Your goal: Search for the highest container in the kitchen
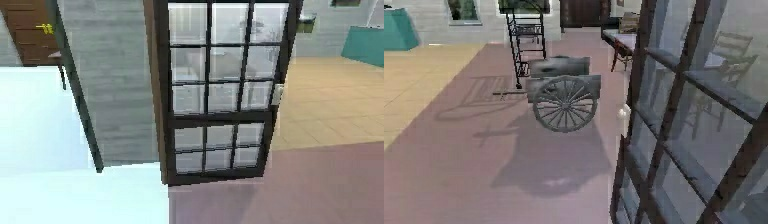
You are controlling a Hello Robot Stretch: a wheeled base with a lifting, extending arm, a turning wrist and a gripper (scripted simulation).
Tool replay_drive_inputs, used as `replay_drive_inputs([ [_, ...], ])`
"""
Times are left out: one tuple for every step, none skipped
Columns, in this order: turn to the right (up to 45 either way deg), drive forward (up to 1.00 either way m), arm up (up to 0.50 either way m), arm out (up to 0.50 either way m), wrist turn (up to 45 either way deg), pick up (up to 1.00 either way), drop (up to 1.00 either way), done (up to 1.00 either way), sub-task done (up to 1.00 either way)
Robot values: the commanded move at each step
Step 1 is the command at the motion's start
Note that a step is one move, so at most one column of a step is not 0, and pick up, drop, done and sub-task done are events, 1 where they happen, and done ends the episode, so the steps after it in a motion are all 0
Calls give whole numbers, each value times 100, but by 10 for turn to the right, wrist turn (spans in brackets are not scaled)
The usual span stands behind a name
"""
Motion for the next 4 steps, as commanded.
replay_drive_inputs([
  [0, 15, 0, 0, 0, 0, 0, 0, 0],
  [450, 0, 0, 0, 0, 0, 0, 0, 0],
  [60, 0, 0, 0, 0, 0, 0, 0, 0],
  [0, 100, 0, 0, 0, 0, 0, 0, 0],
])
